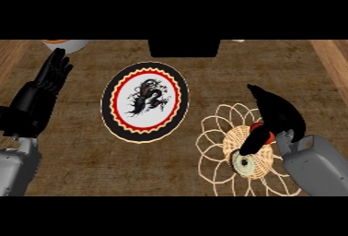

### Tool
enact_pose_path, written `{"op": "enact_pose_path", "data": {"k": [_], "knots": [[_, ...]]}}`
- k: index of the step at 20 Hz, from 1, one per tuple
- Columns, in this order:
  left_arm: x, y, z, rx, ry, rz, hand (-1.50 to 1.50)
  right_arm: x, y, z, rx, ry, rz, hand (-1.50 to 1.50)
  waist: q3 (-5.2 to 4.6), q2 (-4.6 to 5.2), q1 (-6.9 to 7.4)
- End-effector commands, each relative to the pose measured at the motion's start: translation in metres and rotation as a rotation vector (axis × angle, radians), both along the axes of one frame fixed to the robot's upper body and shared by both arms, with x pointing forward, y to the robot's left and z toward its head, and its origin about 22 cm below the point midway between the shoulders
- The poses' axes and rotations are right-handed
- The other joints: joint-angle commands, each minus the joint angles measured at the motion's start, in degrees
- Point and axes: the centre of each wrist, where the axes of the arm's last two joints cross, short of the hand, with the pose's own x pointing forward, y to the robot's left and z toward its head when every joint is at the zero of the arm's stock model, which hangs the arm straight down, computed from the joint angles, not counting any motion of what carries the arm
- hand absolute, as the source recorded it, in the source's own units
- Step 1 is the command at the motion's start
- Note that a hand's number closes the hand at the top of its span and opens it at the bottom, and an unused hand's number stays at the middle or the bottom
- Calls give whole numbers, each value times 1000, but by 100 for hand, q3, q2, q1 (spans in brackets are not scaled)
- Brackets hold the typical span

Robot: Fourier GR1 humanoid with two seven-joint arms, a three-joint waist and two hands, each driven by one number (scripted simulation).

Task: Pick the tomato from the placemat and place it in the plate

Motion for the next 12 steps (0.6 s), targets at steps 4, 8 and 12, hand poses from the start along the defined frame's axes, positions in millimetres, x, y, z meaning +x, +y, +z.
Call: {"op": "enact_pose_path", "data": {"k": [4,8,12], "knots": [[-14,-1,1,-11,10,-15,0,6,-5,-16,-133,84,-97,-150,9,10,68],[-12,8,2,11,5,-9,0,16,-34,-14,-170,151,-147,-150,9,18,62],[-15,-7,4,3,-3,-4,0,11,-18,-57,-174,195,-155,-150,12,20,78]]}}
